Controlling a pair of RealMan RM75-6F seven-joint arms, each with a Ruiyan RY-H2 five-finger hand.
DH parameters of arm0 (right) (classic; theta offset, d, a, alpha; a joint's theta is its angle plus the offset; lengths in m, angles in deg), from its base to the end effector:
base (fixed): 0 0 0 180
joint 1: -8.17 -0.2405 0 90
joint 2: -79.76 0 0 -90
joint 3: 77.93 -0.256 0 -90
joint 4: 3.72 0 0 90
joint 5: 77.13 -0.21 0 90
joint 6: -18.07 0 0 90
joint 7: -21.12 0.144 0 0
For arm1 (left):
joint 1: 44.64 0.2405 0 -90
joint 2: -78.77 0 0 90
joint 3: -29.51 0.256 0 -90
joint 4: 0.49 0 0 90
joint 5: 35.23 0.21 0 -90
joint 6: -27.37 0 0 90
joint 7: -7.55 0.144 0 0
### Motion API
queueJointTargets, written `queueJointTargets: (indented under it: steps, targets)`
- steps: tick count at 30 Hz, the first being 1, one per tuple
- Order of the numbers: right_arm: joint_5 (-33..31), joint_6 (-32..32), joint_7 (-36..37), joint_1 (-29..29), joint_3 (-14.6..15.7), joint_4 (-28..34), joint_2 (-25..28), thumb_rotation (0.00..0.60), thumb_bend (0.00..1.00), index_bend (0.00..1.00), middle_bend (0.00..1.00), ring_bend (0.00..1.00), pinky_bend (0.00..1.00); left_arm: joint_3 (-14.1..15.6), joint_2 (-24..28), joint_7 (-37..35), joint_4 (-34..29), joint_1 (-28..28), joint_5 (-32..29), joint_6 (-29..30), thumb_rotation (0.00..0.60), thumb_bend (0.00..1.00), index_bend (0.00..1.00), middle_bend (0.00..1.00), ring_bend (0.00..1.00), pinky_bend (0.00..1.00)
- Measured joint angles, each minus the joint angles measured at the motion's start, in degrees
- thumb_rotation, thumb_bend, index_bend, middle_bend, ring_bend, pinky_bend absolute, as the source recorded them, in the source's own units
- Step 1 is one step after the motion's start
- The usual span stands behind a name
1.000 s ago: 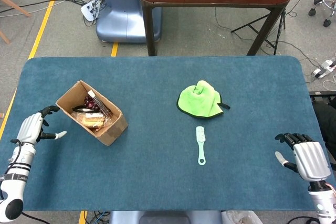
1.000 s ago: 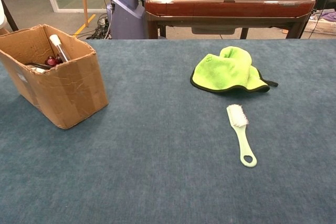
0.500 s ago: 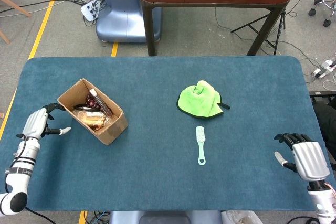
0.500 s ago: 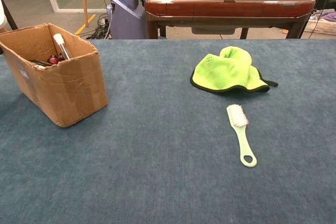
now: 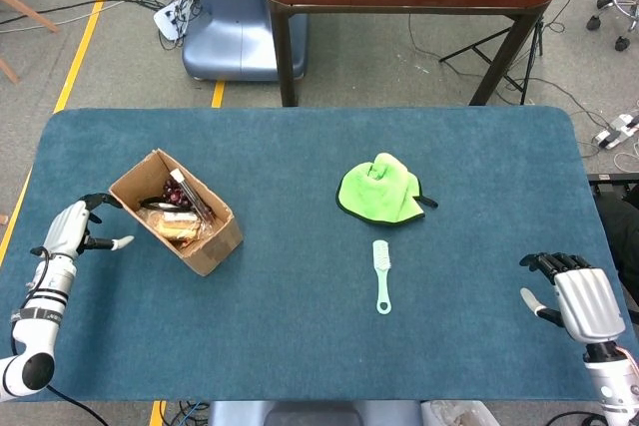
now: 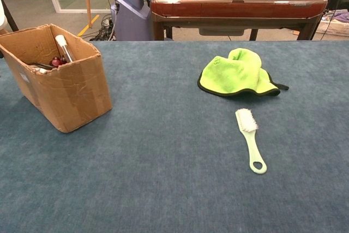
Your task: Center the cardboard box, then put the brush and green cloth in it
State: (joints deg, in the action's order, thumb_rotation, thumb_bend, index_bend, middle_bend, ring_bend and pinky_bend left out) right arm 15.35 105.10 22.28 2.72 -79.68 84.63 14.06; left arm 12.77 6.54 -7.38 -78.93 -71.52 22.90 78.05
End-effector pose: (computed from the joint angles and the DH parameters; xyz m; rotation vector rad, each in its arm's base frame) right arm -0.3053 -0.1801 0.1517 1.4845 -0.8236 0.9636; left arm -0.3063 0.3483 0.1222 -1.1766 -1.4032 -0.9990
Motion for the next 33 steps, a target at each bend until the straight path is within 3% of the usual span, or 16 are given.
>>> queueJointTargets:
  steps: [7,18,23,33]
  targets:
    - [0.0,-0.1,0.0,-0.1,0.0,0.0,0.0,0.600,0.24,0.42,0.48,0.43,0.48,0.1,0.8,-2.3,-0.5,0.3,1.7,-0.1,0.600,0.07,0.10,0.16,0.09,0.29]
    - [0.1,-0.6,-0.5,-0.3,0.1,0.0,-0.3,0.600,0.24,0.42,0.48,0.43,0.48,0.3,2.7,-2.6,-4.6,3.6,0.9,5.2,0.600,0.05,0.10,0.16,0.09,0.29]
    - [0.0,-0.9,-0.7,-0.5,0.1,0.0,-0.4,0.600,0.24,0.42,0.48,0.43,0.48,0.4,3.2,-4.1,-5.5,5.1,2.2,7.7,0.600,0.04,0.10,0.11,0.09,0.29]
    - [0.0,-0.8,-0.6,-0.5,0.2,0.0,-0.3,0.600,0.24,0.42,0.48,0.43,0.48,-0.2,2.0,-4.7,-0.6,3.8,-2.1,2.5,0.600,0.03,0.06,0.03,0.04,0.24]
